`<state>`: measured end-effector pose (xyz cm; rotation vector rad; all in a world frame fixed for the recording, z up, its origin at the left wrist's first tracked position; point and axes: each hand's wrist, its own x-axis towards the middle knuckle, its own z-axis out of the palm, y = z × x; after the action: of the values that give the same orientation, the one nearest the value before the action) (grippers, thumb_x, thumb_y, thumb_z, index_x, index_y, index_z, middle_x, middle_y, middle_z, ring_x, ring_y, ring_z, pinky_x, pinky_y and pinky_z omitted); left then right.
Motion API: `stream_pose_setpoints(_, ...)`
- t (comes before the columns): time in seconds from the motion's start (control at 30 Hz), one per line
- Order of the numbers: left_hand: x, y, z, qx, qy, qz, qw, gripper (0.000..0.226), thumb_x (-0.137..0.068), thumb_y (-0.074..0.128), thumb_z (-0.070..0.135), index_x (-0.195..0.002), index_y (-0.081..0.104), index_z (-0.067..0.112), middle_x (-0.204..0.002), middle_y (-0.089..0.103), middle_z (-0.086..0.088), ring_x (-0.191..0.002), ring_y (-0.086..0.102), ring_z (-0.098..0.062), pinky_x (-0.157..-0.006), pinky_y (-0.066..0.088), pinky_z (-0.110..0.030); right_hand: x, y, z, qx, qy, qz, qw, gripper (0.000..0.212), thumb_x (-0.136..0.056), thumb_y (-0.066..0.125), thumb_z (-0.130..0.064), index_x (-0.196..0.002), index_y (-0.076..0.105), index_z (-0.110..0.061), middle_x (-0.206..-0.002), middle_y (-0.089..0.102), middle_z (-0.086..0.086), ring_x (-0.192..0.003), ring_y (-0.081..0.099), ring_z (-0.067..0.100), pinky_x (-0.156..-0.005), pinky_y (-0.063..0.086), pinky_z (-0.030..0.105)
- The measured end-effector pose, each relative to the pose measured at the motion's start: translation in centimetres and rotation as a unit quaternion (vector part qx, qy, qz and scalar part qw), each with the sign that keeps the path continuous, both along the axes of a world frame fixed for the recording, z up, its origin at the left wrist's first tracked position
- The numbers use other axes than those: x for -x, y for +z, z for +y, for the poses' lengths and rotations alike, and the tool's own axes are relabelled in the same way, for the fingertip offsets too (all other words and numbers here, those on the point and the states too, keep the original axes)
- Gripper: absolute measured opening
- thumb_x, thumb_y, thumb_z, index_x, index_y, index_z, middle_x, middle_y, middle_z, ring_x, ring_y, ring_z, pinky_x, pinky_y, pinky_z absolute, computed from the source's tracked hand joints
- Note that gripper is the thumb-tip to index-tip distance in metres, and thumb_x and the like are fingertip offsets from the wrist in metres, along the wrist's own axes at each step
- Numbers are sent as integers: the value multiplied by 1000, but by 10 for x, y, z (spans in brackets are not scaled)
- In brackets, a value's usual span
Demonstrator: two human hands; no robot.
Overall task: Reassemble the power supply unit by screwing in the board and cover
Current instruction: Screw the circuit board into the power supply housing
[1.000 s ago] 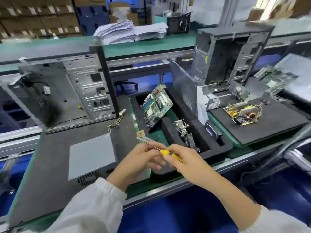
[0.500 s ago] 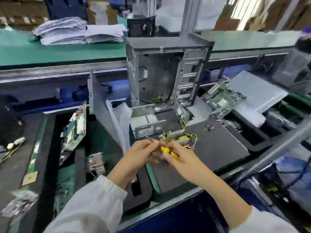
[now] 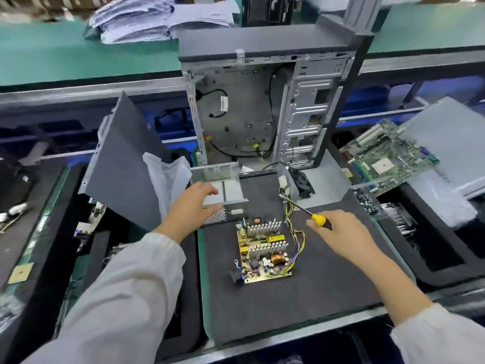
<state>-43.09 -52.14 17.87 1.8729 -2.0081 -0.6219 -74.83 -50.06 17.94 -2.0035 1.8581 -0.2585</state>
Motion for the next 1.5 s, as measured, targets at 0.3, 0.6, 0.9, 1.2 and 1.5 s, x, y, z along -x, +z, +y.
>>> stream_pose_setpoints(0.3, -49, -29, 0, -61, 3, -59, 996, 36, -91, 68, 24, -125, 59, 19, -122, 61, 0, -115, 56, -20, -95, 46, -39, -38, -15, -22, 15, 36, -39, 998, 39, -92, 53, -45, -69, 62, -15, -56, 57, 2, -58, 54, 15, -55, 45, 35)
stream_pose_setpoints(0.6, -118, -42, 20, -49, 66, -160, 984, 32, -93, 58, 15, -70, 38, 23, -76, 53, 1, -88, 61, -29, -61, 34, -32, -164, -30, 11, -9, 347, 95, 933, 44, -89, 45, -61, -131, 44, -46, -124, 41, -9, -90, 60, 15, -69, 46, 29)
stream_pose_setpoints(0.9, -167, -9, 41, 22, 74, -97, 992, 33, -91, 66, 22, -69, 41, 24, -63, 47, 8, -79, 56, -27, -61, 39, -35, -260, -38, 49, 25, 450, 166, 877, 33, -85, 64, -36, -109, 55, -14, -128, 28, 10, -96, 53, 28, -56, 42, 36)
stream_pose_setpoints(1.2, -212, 40, 76, 93, 63, -94, 989, 40, -90, 67, 18, -65, 39, 28, -59, 48, 9, -64, 44, -14, -50, 26, -27, -337, -44, 62, 42, 461, 166, 871, 16, -72, 59, 7, -81, 62, -6, -101, 48, 10, -71, 52, 30, -45, 13, 27)
stream_pose_setpoints(1.5, -257, 35, 130, 103, 115, -122, 980, 41, -90, 67, 18, -65, 37, 28, -55, 47, 6, -57, 43, -9, -49, 28, -27, -310, -45, 68, 155, 573, 188, 783, 26, -52, 73, -6, -64, 59, -23, -78, 53, -6, -50, 44, 12, -37, 33, 23)
